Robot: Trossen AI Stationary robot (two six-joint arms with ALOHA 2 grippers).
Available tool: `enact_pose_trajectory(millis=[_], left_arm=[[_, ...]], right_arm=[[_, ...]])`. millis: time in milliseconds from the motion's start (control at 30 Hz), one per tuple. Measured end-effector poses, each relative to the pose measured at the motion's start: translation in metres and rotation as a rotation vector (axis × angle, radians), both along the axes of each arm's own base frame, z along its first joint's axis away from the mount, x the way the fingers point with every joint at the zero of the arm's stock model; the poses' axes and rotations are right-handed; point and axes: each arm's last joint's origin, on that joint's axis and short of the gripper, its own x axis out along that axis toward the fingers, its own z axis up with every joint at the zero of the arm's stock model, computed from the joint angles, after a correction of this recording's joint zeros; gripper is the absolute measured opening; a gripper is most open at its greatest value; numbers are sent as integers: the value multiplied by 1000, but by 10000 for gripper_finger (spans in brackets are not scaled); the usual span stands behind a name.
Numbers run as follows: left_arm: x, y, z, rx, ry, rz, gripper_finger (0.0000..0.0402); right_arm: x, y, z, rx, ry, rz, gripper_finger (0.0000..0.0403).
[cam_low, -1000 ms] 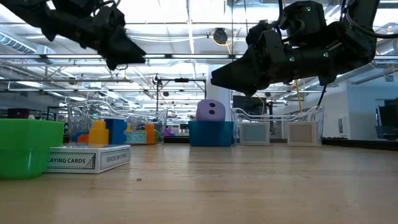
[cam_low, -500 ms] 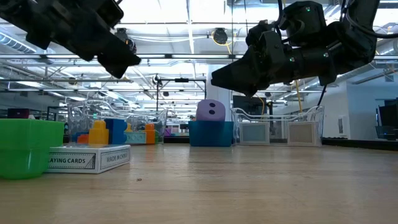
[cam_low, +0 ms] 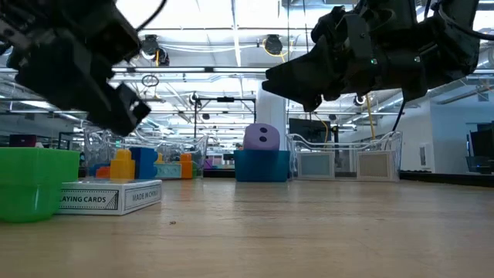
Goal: Pick & Place Toys
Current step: Put the black playing cards into the right transparent bin
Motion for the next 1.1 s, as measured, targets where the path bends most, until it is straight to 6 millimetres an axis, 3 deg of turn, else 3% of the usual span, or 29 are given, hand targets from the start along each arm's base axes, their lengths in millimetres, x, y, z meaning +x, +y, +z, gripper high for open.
enact_pose_trajectory(millis=[233,667,1100], left_arm=[[2,-6,-22,-64,148,45,152],[-7,-25,-24,-192,255,-50,152],[-6,-7,-31,-133,317,4,152]], right_arm=[[-1,7,0,12,3,18,164],[-1,7,-4,100,47,13,164],[-1,7,-5,98,59,-5,164]])
